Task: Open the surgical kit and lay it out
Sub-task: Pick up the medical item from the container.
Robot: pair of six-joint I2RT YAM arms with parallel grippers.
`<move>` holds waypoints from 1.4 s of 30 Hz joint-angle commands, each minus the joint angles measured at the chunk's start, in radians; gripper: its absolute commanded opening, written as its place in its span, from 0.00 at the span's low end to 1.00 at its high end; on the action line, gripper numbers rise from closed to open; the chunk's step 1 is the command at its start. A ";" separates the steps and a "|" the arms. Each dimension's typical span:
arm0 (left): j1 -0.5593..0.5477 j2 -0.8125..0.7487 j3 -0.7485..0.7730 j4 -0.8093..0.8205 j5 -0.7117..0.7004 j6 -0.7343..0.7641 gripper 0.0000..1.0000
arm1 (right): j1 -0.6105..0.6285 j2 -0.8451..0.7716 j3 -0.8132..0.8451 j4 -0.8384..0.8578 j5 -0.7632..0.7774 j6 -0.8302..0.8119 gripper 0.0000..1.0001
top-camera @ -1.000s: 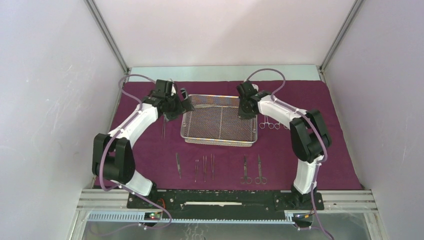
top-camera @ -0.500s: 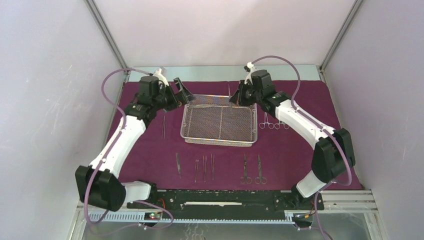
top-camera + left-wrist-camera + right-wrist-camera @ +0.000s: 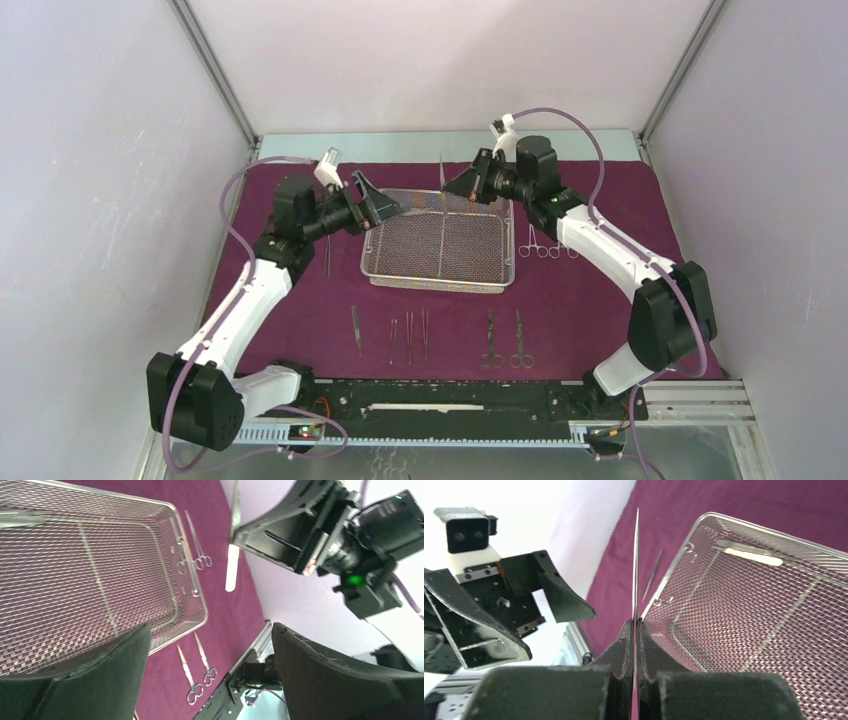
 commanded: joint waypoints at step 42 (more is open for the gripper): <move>-0.103 0.110 -0.011 0.429 0.180 -0.284 0.41 | 0.070 0.106 -0.116 0.764 -0.177 0.636 0.00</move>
